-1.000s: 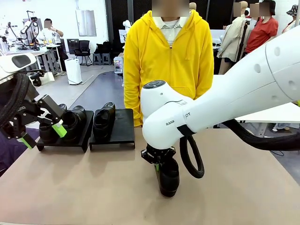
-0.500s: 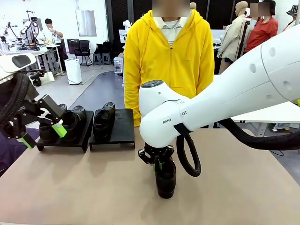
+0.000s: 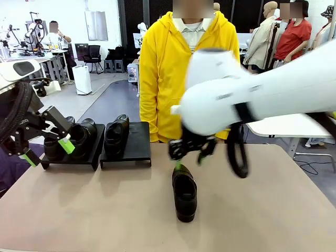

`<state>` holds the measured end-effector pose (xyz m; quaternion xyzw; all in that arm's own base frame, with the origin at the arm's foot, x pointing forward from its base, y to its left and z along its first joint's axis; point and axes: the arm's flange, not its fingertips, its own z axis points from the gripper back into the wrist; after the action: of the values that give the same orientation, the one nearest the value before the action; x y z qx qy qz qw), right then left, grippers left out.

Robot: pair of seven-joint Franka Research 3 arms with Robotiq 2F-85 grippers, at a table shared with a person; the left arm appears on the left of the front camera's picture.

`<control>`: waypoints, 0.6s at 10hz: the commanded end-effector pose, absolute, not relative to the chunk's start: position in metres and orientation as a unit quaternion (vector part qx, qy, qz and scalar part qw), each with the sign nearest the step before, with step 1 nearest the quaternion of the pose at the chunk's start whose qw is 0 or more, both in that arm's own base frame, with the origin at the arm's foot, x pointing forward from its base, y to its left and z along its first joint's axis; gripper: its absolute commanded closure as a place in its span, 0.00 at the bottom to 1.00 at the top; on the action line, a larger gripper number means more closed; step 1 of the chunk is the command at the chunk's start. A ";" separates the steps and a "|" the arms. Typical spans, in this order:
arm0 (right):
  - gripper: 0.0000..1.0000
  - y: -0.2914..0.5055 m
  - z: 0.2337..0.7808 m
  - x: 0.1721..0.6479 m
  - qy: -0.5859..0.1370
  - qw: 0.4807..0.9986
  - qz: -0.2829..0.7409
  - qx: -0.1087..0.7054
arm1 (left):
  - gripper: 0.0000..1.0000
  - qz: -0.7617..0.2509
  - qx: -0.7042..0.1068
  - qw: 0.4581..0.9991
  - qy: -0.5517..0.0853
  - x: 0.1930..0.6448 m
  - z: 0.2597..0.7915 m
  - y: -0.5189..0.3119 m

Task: Organize the shoes by placing them on the stand.
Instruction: Pick up one Shoe and place it in the middle of the table.

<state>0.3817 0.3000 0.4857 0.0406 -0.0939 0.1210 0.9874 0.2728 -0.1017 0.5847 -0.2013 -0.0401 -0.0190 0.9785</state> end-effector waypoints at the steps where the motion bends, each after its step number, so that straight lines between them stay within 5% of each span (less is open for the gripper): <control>1: 0.00 0.186 0.522 0.328 -0.098 0.972 0.211 0.035 | 0.00 -0.014 -0.208 0.977 -0.036 0.272 0.586 -0.102; 6: 0.00 -0.035 0.569 0.242 -0.147 0.951 0.196 0.188 | 0.00 -0.014 -0.208 0.977 -0.036 0.272 0.586 -0.102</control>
<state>0.2376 -0.0193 0.5680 0.1593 -0.1416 0.2203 0.9518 0.2732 -0.1012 0.5846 -0.2018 -0.0394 -0.0186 0.9784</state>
